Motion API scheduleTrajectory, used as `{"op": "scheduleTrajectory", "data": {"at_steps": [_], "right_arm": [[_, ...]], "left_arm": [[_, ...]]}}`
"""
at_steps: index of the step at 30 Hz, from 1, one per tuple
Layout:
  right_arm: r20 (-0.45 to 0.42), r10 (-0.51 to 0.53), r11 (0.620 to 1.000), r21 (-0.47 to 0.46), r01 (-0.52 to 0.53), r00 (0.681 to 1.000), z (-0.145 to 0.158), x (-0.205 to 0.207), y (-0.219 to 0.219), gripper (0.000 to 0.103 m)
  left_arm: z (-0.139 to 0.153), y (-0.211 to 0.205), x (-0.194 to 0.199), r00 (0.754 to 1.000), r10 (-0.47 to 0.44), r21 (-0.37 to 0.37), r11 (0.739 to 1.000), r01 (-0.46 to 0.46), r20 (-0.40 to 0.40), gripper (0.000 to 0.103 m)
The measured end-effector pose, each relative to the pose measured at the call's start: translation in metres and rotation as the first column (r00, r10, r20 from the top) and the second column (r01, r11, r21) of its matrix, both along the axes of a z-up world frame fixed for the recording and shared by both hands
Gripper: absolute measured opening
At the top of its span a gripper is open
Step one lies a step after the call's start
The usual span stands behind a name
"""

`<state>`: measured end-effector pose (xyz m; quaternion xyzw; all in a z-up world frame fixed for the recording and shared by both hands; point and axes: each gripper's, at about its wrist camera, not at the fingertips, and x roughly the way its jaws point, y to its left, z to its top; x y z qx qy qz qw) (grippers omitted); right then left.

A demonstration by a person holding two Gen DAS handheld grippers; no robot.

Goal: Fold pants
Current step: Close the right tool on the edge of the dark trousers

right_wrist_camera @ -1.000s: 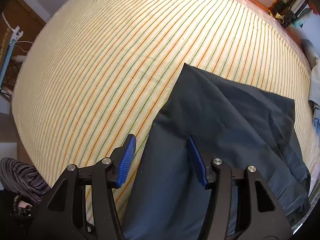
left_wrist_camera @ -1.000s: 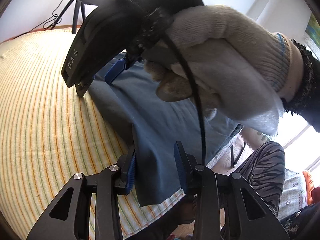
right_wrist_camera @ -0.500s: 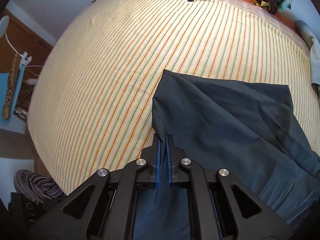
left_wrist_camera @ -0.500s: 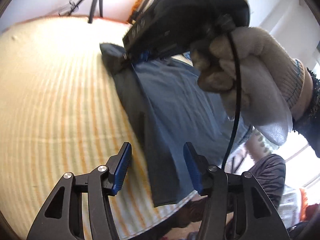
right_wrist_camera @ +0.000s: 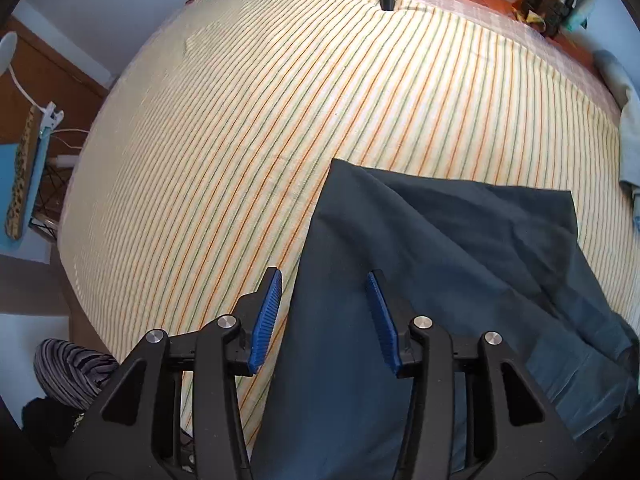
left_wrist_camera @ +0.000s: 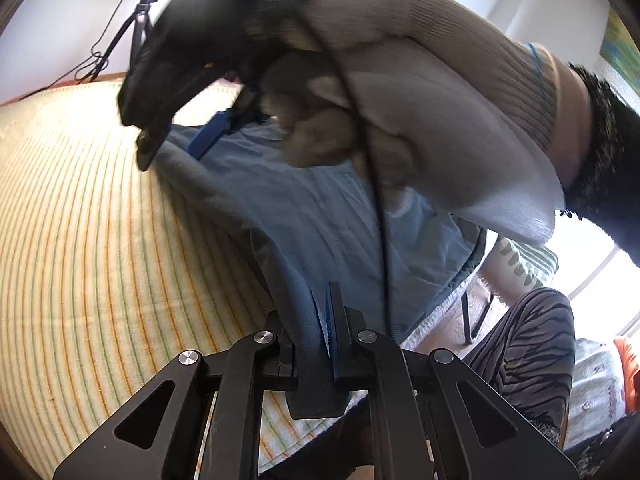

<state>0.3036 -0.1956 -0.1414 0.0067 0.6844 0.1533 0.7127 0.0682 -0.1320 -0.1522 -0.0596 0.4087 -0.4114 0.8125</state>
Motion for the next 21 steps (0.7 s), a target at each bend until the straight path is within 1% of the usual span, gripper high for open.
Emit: {"op": "scheduleTrajectory", "data": {"at_steps": [3,4,5,6,9,10,12,13,16,19,20,21], "right_arm": [[0.000,0.010,0.998,-0.061,-0.010,1.000,-0.005,0.006,0.008,0.046],[0.003,0.017,0.996,-0.083,-0.016,1.000,-0.006,0.007,0.009,0.039],[0.008,0.024,0.996,-0.084,-0.024,1.000,-0.006,0.008,0.010,0.025],[0.005,0.025,0.997,-0.078,-0.024,1.000,-0.006,0.008,0.010,0.021],[0.007,0.019,0.996,-0.087,-0.018,1.000,-0.006,0.006,0.011,0.021],[0.017,0.023,0.996,-0.082,-0.021,1.000,-0.002,0.004,0.012,0.021],[0.015,0.041,0.997,-0.068,-0.040,0.999,0.004,0.001,0.014,0.036],[0.009,0.055,0.996,-0.070,-0.054,0.998,0.006,0.000,0.016,0.050],[0.016,0.095,0.989,-0.118,-0.093,0.995,0.005,-0.004,0.025,0.052],[-0.010,0.120,0.981,-0.155,-0.120,0.993,-0.005,-0.005,0.033,0.052],[-0.018,0.130,0.976,-0.171,-0.131,0.991,-0.009,-0.006,0.036,0.051],[-0.024,0.144,0.971,-0.191,-0.146,0.989,-0.013,-0.007,0.038,0.048]], "left_arm": [[0.002,-0.003,-0.003,1.000,-0.013,0.006,1.000,0.013,0.006,0.008],[0.003,-0.003,-0.003,1.000,-0.015,0.009,1.000,0.015,0.012,0.008],[0.005,-0.004,-0.004,1.000,-0.015,0.013,1.000,0.014,0.025,0.008],[0.006,-0.005,-0.004,0.999,-0.015,0.012,1.000,0.015,0.030,0.008],[0.008,-0.009,-0.004,0.999,-0.022,0.011,1.000,0.022,0.033,0.008],[0.008,-0.010,-0.004,0.999,-0.024,0.013,1.000,0.024,0.034,0.008],[0.007,-0.012,-0.005,0.999,-0.029,0.019,0.999,0.028,0.038,0.008],[0.006,-0.016,-0.006,0.999,-0.030,0.022,0.999,0.029,0.039,0.008],[0.003,-0.019,-0.007,0.999,-0.030,0.028,0.999,0.029,0.039,0.008],[0.002,-0.022,-0.007,0.999,-0.027,0.032,0.999,0.026,0.039,0.008],[0.001,-0.024,-0.008,0.999,-0.026,0.033,0.999,0.025,0.038,0.008],[0.000,-0.024,-0.009,0.999,-0.025,0.034,0.999,0.023,0.035,0.008]]}}
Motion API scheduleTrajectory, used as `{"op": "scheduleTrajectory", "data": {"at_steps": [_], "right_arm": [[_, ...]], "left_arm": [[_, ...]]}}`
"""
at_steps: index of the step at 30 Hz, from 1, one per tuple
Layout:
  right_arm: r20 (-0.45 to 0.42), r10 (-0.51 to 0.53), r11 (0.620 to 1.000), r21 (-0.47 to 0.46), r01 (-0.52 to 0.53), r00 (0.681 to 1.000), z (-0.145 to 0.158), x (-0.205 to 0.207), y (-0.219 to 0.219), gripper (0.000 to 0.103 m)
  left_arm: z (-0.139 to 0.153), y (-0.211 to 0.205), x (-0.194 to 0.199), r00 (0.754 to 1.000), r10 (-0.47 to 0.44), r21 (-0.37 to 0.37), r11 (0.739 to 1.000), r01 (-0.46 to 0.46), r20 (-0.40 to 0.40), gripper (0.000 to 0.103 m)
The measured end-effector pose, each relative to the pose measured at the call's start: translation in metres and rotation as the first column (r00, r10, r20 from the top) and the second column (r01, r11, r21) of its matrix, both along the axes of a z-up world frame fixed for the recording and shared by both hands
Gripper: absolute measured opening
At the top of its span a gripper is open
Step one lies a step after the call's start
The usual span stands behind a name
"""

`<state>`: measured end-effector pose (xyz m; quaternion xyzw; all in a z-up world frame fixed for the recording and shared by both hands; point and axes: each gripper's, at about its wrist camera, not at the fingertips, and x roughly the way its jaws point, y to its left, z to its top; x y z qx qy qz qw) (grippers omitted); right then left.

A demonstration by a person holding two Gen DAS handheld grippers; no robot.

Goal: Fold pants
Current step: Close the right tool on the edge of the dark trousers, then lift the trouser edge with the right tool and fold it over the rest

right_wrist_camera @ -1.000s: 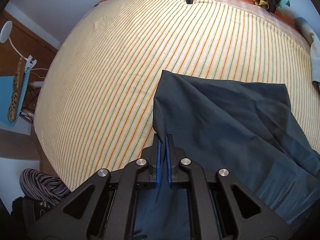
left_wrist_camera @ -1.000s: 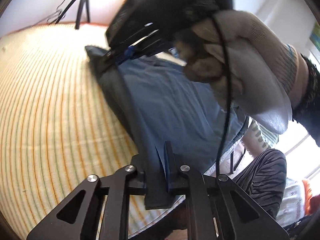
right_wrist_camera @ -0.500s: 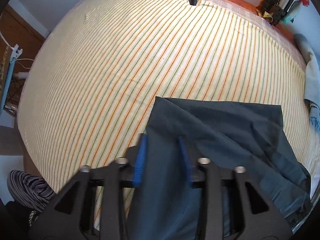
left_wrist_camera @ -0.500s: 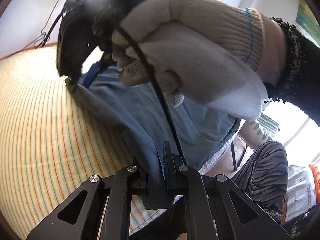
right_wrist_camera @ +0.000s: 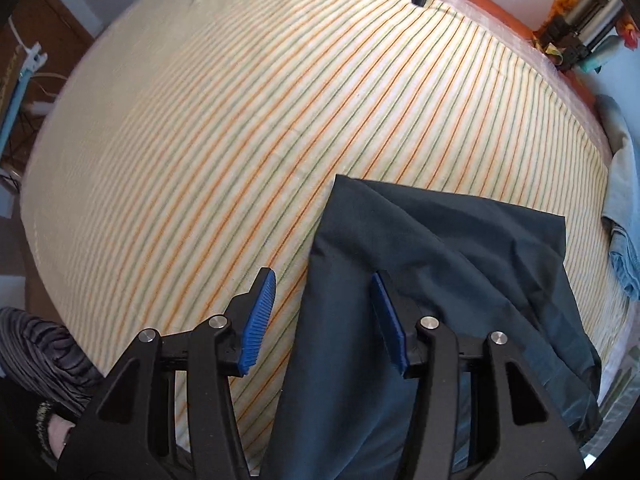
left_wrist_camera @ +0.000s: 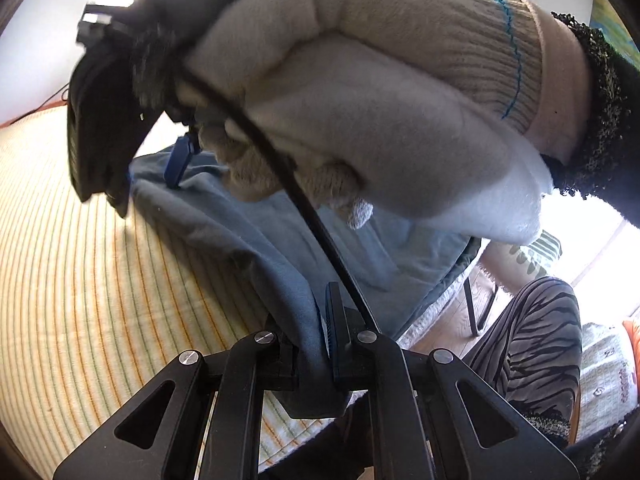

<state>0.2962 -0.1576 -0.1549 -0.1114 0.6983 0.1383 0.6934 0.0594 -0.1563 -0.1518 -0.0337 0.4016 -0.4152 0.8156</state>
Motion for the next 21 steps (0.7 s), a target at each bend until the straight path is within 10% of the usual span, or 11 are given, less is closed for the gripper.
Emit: {"op": "scheduleTrajectory", "data": {"at_steps": [4,21], "right_arm": [[0.015,0.018,1.000,0.003,-0.018,1.000,-0.003,-0.001,-0.001,0.007],[0.215,-0.393,0.860,0.430,0.275,0.894,0.123,-0.037,-0.181,0.004]], "left_arm": [[-0.001,0.000,0.000,1.000,0.006,-0.004,1.000,-0.006,-0.016,0.008],[0.052,-0.051,0.008,0.997,-0.022,-0.188,0.982,0.008,-0.075,0.006]]}}
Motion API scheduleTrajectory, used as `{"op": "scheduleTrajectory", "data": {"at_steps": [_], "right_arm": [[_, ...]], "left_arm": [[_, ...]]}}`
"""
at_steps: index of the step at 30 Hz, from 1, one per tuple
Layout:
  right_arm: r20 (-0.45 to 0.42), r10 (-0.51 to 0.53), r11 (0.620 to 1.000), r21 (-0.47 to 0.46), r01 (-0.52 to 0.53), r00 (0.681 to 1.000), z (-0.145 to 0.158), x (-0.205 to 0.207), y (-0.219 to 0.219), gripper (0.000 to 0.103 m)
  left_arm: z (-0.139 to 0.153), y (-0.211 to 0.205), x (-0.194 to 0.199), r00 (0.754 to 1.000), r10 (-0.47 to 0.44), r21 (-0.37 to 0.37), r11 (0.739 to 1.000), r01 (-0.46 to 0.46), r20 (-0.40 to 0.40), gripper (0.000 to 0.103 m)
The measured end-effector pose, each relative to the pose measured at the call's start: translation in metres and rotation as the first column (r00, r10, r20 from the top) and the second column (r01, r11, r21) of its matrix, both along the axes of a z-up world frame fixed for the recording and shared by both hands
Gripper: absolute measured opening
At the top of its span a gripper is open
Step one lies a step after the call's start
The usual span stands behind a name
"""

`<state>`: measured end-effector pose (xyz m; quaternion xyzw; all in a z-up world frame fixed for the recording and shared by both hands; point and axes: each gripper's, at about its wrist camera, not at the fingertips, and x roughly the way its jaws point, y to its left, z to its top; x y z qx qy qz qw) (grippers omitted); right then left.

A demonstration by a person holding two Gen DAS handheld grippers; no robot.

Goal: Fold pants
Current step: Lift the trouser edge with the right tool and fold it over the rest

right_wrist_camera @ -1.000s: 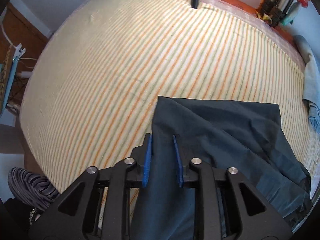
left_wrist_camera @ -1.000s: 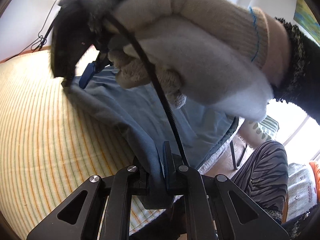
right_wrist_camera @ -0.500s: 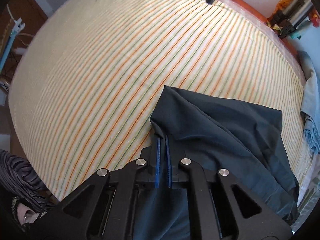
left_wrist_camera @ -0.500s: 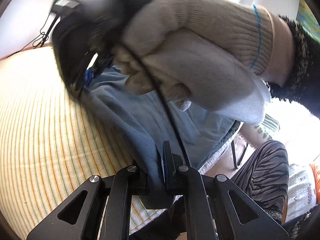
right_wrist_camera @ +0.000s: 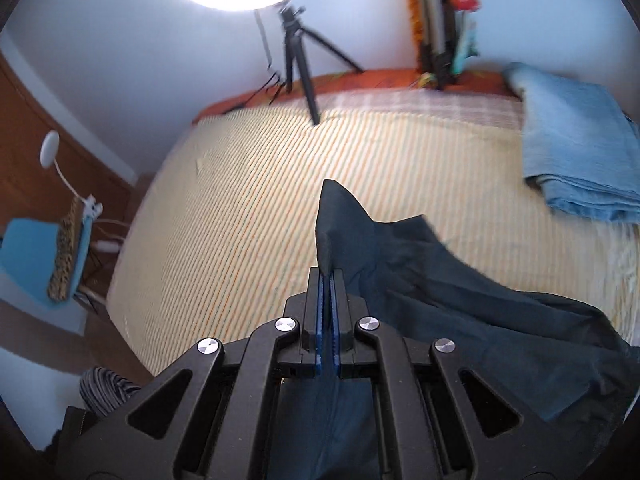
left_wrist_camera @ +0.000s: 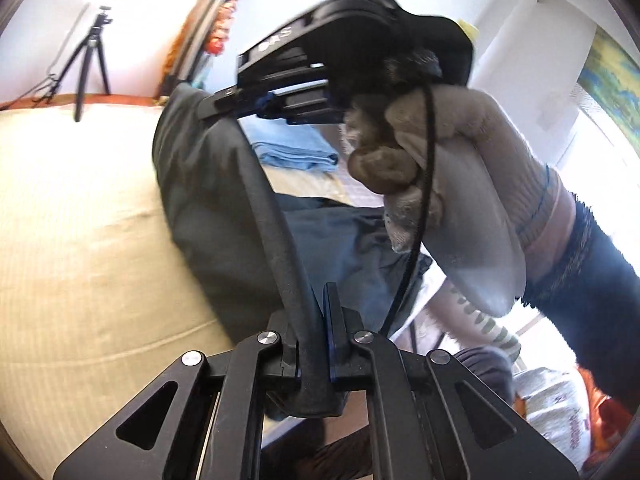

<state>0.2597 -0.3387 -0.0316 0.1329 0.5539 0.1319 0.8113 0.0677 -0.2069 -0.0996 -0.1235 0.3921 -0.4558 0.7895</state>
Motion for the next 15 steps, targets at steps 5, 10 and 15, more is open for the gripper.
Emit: {"op": "scheduleTrajectory", "data": {"at_steps": [5,10,15], "right_arm": [[0.049,-0.079,0.997,0.028,0.077,0.996,0.021,-0.028,-0.069,0.004],[0.067,-0.142,0.990,0.030,0.140,0.988,0.029,-0.045,-0.125,0.004],[0.090,-0.227,0.974,0.049,0.223,0.970,0.046,-0.067,-0.190,0.004]], "left_arm": [[0.013,-0.041,-0.001,0.999,-0.054,-0.018,0.998,0.054,-0.002,0.006],[0.017,-0.082,-0.001,0.992,-0.125,-0.046,0.991,0.123,-0.030,0.006],[0.036,-0.120,0.001,0.979,-0.205,-0.048,0.978,0.204,-0.015,0.006]]}}
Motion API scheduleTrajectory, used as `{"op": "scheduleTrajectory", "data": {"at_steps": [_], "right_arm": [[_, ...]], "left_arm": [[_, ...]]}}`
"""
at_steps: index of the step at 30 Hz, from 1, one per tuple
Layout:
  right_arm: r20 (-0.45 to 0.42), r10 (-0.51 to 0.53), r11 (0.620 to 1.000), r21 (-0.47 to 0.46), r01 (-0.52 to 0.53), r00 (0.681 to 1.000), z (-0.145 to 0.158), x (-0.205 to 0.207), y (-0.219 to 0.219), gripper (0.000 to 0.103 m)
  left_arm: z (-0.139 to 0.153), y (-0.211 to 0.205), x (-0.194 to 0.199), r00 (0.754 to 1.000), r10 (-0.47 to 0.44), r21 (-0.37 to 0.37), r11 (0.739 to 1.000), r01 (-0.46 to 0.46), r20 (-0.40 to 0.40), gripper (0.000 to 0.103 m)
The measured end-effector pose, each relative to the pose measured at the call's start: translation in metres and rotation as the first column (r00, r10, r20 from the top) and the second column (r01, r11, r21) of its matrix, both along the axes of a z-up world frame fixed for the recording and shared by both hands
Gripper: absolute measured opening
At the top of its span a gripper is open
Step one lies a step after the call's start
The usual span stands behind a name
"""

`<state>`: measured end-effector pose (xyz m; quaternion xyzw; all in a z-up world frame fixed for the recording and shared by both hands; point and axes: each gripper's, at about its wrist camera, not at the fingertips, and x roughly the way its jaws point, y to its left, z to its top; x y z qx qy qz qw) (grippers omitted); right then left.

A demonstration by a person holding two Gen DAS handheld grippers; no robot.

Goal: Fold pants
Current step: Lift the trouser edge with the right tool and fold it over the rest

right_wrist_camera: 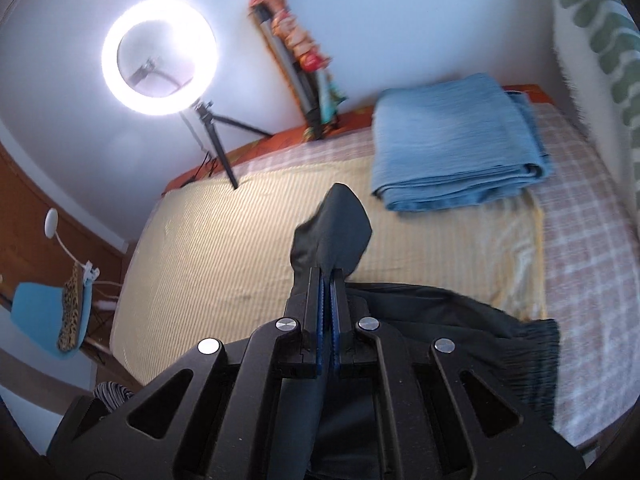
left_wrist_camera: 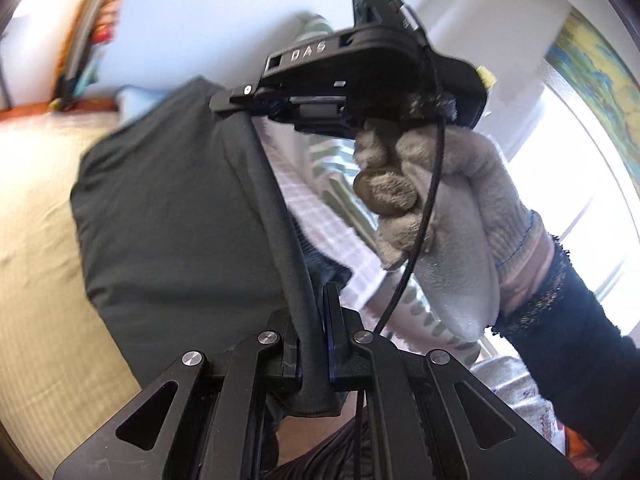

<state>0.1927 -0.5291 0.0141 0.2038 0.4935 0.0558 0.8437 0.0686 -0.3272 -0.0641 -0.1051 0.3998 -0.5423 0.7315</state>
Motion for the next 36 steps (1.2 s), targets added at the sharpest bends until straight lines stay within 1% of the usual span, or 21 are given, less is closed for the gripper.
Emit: {"op": "scheduleTrajectory", "data": {"at_steps": [5,9,13,15,18,20,21,22,23,24,26,27,28,30,31,32,33,34,35,36], "right_arm": [[-0.002,-0.073,0.997,-0.001,0.073,0.997,0.002,-0.018,-0.057,0.004],[-0.024,-0.110,0.994,-0.001,0.110,0.994,-0.008,-0.032,-0.091,0.004],[-0.060,-0.141,0.990,-0.011,0.141,0.988,-0.030,-0.044,-0.118,0.004],[-0.069,-0.152,0.988,-0.008,0.151,0.986,-0.040,-0.047,-0.127,0.004],[-0.089,-0.162,0.987,-0.013,0.161,0.983,-0.056,-0.048,-0.143,0.003],[-0.103,-0.167,0.986,-0.019,0.166,0.981,-0.066,-0.048,-0.150,0.004],[-0.107,-0.165,0.986,-0.018,0.164,0.980,-0.072,-0.048,-0.153,0.004],[-0.111,-0.165,0.986,-0.023,0.164,0.980,-0.075,-0.048,-0.155,0.004],[-0.114,-0.165,0.986,-0.029,0.163,0.980,-0.080,-0.048,-0.157,0.004],[-0.117,-0.164,0.986,-0.033,0.161,0.979,-0.085,-0.047,-0.158,0.004],[-0.124,-0.164,0.986,-0.041,0.160,0.979,-0.093,-0.047,-0.160,0.004],[-0.130,-0.168,0.985,-0.050,0.162,0.977,-0.097,-0.046,-0.161,0.004],[-0.141,-0.168,0.985,-0.060,0.161,0.976,-0.100,-0.046,-0.161,0.004],[-0.149,-0.168,0.982,-0.109,0.153,0.974,-0.101,-0.045,-0.160,0.004],[-0.145,-0.166,0.981,-0.128,0.148,0.975,-0.099,-0.046,-0.159,0.004],[-0.141,-0.167,0.978,-0.146,0.147,0.976,-0.095,-0.047,-0.158,0.008],[-0.137,-0.172,0.975,-0.163,0.149,0.976,-0.091,-0.047,-0.157,0.011],[-0.125,-0.180,0.968,-0.200,0.153,0.976,-0.084,-0.049,-0.156,0.018],[-0.119,-0.185,0.963,-0.221,0.156,0.975,-0.079,-0.050,-0.155,0.024],[-0.108,-0.188,0.959,-0.233,0.159,0.976,-0.073,-0.051,-0.155,0.025]], "left_arm": [[0.011,-0.040,0.000,0.997,-0.075,0.003,0.997,0.075,0.009,0.006],[-0.002,-0.076,0.001,0.992,-0.128,0.025,0.991,0.129,-0.008,0.006],[-0.025,-0.103,0.001,0.988,-0.144,0.049,0.988,0.147,-0.063,0.006],[-0.032,-0.117,0.008,0.987,-0.145,0.061,0.987,0.149,-0.069,0.006],[-0.037,-0.131,0.007,0.986,-0.148,0.083,0.985,0.154,-0.071,0.006],[-0.041,-0.135,0.008,0.985,-0.148,0.103,0.982,0.157,-0.088,0.006],[-0.041,-0.136,0.008,0.984,-0.155,0.107,0.981,0.164,-0.092,0.009],[-0.040,-0.135,0.007,0.984,-0.158,0.113,0.979,0.167,-0.080,0.011],[-0.037,-0.133,0.005,0.984,-0.165,0.123,0.977,0.172,-0.062,0.017],[-0.034,-0.130,0.004,0.984,-0.173,0.129,0.976,0.178,-0.051,0.017],[-0.030,-0.123,0.000,0.982,-0.186,0.144,0.971,0.189,-0.038,0.023],[-0.027,-0.115,0.000,0.982,-0.187,0.155,0.970,0.188,-0.025,0.024],[-0.025,-0.114,-0.010,0.983,-0.184,0.161,0.970,0.184,-0.013,0.024],[-0.020,-0.090,-0.012,0.985,-0.168,0.179,0.971,0.161,0.024,0.025],[-0.019,-0.072,-0.011,0.988,-0.145,0.194,0.972,0.134,0.049,0.025],[-0.021,-0.062,-0.010,0.990,-0.130,0.201,0.973,0.116,0.060,0.025],[-0.023,-0.045,-0.006,0.992,-0.099,0.217,0.973,0.080,0.079,0.025],[-0.027,-0.029,-0.003,0.994,-0.063,0.236,0.971,0.039,0.095,0.025],[-0.031,-0.020,0.002,0.995,-0.043,0.244,0.970,0.018,0.095,0.025],[-0.038,-0.004,0.008,0.997,-0.008,0.260,0.966,-0.013,0.080,0.025]]}}
